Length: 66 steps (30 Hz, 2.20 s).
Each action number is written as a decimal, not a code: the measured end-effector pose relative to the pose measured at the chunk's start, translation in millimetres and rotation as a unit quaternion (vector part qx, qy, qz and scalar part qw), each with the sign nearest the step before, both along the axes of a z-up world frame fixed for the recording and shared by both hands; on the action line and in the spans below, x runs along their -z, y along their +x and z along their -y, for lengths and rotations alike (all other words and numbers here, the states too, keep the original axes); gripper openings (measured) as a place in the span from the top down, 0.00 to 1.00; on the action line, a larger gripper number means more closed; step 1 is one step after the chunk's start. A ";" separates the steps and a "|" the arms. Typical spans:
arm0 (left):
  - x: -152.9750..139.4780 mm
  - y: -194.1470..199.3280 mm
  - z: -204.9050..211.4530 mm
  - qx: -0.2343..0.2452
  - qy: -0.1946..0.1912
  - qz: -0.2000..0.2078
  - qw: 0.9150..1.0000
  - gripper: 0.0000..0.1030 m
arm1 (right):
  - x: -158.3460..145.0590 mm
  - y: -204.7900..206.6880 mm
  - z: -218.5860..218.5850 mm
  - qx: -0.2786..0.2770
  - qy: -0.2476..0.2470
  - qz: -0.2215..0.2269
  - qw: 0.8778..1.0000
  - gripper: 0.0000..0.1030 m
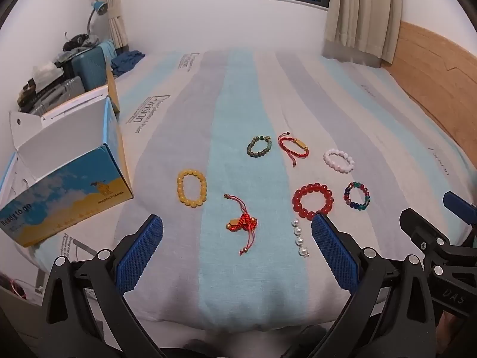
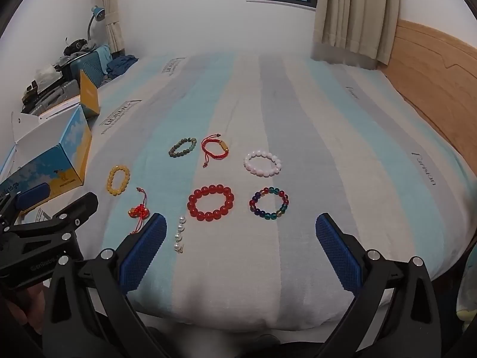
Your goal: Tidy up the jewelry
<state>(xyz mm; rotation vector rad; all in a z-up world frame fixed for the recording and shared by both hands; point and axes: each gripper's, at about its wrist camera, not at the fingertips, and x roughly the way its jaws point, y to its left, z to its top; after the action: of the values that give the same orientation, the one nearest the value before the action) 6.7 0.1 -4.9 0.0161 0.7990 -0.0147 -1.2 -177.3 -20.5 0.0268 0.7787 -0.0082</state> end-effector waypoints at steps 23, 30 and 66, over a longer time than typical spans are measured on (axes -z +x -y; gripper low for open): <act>-4.0 -4.4 -3.1 -0.001 -0.004 -0.001 1.000 0.05 | -1.7 0.4 1.8 0.007 0.004 0.001 1.000 0.07; -5.0 -4.8 -4.2 -0.002 -0.003 -0.001 1.000 0.05 | -2.5 1.2 2.0 0.010 0.004 0.003 1.000 0.07; -8.2 -8.6 -3.7 0.004 0.000 0.000 1.000 0.05 | -3.2 -5.2 -2.3 0.009 0.000 0.005 1.000 0.07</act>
<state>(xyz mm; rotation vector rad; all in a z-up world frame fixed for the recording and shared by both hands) -1.9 3.8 3.2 0.0204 0.7992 -0.0224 -6.4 -175.1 -17.3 0.0336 0.7694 -0.0245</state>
